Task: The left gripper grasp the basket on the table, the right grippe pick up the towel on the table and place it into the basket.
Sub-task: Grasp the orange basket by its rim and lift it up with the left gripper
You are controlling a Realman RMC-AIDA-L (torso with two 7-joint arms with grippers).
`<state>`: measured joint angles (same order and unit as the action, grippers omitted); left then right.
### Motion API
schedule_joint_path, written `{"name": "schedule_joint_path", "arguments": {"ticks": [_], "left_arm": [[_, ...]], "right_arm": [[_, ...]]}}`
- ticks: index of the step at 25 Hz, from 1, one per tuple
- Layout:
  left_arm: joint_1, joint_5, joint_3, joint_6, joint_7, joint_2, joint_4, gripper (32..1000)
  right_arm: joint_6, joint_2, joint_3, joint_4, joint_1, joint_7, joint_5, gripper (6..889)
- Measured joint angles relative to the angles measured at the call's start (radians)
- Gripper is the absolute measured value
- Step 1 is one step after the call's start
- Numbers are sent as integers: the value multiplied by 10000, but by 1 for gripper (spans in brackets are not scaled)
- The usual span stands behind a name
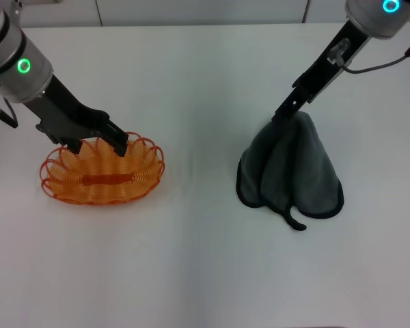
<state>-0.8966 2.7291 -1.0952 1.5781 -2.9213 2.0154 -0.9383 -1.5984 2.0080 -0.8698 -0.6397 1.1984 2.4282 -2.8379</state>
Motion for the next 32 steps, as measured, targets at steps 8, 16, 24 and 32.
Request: {"name": "schedule_joint_path", "arguments": {"ticks": [8,16,24,32], "left_arm": [[161,103,-1,-436,6,-334,247,908],[461,125,-14,-787,-74,-659,576,907],[539,441,-23,-1245,-44,-759,849,907],[669,768,-41,-1672,1,-875,1085,907]], "right_arm": [[10,0,0,1,-55,0,0,852],[45,0,1,1,-77,-12,-14,852],[47,0,0,1,-80,-46,-4,852],[46,0,0,1,-80,-82,1,851]]}}
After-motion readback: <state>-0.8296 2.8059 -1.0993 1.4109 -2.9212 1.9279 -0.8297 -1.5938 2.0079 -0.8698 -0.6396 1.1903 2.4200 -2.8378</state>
